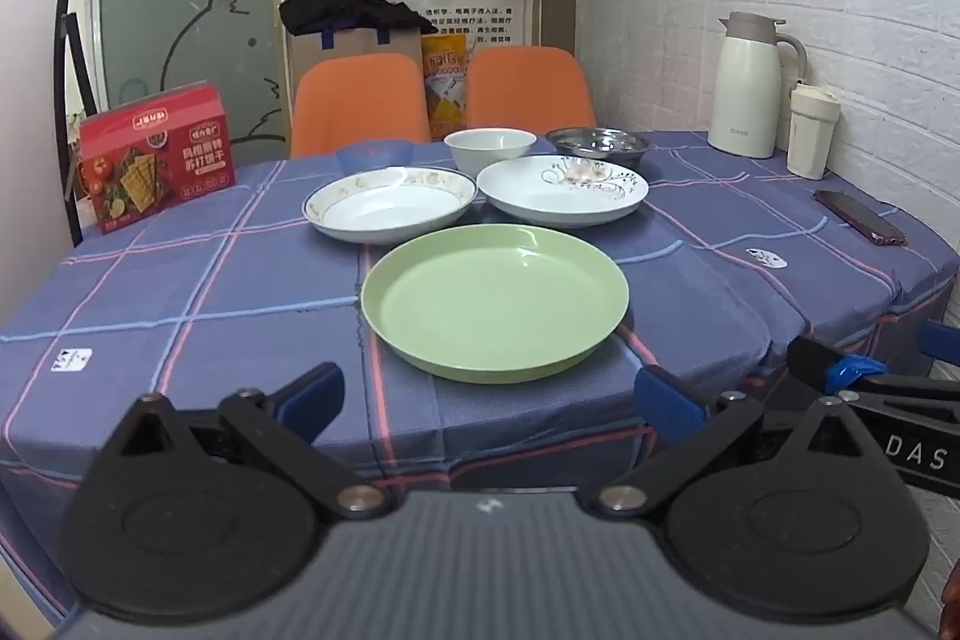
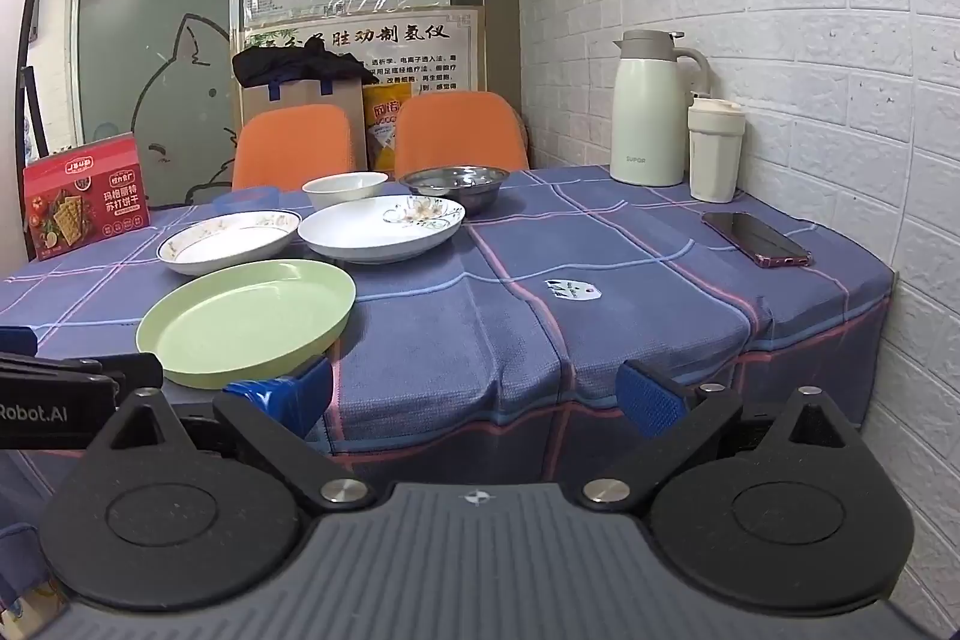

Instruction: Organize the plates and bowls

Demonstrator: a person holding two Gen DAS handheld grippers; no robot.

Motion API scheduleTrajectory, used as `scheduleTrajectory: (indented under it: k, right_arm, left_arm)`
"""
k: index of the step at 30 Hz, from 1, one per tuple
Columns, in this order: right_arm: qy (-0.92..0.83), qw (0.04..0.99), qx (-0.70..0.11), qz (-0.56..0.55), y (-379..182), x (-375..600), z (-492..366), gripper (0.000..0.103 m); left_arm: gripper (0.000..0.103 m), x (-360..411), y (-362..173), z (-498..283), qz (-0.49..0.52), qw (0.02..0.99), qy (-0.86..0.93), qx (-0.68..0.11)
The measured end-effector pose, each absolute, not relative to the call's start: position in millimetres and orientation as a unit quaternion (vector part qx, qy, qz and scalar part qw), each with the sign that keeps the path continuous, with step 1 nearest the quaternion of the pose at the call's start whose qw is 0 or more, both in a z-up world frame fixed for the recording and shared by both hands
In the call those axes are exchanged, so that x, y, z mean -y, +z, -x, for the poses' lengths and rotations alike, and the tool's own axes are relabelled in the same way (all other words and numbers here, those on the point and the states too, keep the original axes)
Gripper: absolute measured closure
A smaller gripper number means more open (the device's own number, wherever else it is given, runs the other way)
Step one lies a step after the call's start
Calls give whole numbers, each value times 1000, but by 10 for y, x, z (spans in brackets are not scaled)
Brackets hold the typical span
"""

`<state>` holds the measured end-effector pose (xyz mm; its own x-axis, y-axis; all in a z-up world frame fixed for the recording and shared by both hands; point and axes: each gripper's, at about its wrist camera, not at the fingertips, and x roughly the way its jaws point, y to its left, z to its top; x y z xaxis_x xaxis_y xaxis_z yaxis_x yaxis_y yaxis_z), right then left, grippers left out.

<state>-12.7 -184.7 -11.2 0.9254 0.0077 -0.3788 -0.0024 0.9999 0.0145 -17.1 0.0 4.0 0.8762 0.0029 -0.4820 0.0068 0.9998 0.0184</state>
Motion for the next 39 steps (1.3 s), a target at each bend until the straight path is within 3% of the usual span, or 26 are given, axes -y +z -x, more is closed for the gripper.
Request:
scheduleTrajectory:
  k: [39]
  right_arm:
    - [22, 982, -187, 3, -296, 1791, 277, 14]
  left_arm:
    - [0, -19, 10, 213, -6, 968, -6, -252]
